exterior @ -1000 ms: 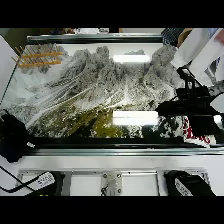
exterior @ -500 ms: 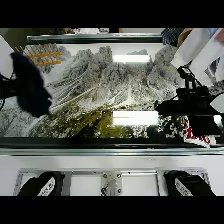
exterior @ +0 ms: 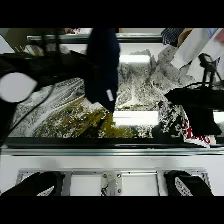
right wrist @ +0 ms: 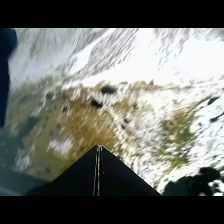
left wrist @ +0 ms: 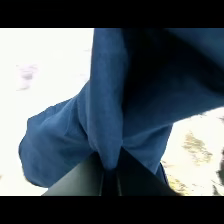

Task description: Fold the clothes and pants, and hang the long-sleeved shirts on hangers.

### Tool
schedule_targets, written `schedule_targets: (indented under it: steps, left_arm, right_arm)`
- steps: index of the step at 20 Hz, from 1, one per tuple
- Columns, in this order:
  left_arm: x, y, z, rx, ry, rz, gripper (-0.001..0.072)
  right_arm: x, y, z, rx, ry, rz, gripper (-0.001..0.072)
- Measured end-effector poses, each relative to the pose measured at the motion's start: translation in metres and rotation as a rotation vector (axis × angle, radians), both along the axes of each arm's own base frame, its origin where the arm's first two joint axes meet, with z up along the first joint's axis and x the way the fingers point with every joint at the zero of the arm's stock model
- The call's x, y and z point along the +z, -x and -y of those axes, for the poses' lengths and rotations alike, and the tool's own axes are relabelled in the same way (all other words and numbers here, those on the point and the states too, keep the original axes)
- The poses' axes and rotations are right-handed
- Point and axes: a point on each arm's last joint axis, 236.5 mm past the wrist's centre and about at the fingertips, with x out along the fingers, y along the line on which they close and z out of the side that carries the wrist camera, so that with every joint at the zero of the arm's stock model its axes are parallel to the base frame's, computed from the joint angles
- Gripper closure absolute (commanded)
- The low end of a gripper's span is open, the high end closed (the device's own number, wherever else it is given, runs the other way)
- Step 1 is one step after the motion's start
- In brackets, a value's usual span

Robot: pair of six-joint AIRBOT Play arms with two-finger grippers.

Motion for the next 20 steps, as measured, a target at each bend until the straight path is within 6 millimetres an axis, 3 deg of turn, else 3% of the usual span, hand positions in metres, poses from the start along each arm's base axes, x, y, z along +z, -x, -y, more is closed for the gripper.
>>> schedule_targets:
  steps: [2,3,4,5,8,11,13,17,20]
  left_arm:
    - [-0.024,-0.002,0.034,-0.044,-0.008,-0.054,0.0697]
    - [-0.039,-0.005,0.048,-0.059,-0.018,-0.083,0.0628]
    - [-0.056,-0.008,0.06,-0.069,-0.027,-0.119,0.0279]
    - [-0.069,-0.012,0.067,-0.072,-0.032,-0.147,-0.0004]
    - [-0.107,-0.029,0.07,-0.038,-0.023,-0.252,0.0001]
    - [-0.133,-0.048,0.045,0.036,-0.001,-0.347,0.0001]
    - [-0.161,-0.053,0.023,0.086,-0.016,-0.42,0.0001]
    - [-0.24,-0.037,-0.011,0.154,-0.086,-0.595,0.0001]
    - [-0.287,-0.018,-0.01,0.134,-0.086,-0.707,0.0001]
  right_arm:
    - [0.006,-0.008,0.023,-0.069,0.001,0.023,0.0692]
    - [0.008,-0.01,0.034,-0.101,0.001,0.031,0.0693]
    - [0.01,-0.012,0.043,-0.126,0.002,0.035,0.0692]
    - [0.011,-0.013,0.05,-0.148,0.002,0.041,0.0692]
    - [0.012,-0.015,0.062,-0.183,0.002,0.045,0.0692]
    - [0.013,-0.016,0.067,-0.196,0.002,0.048,0.0692]
    - [0.011,-0.016,0.068,-0.2,0.002,0.044,0.0692]
    - [0.005,-0.019,0.07,-0.202,-0.001,0.027,0.0693]
    - [-0.002,-0.02,0.07,-0.199,-0.005,0.002,0.0692]
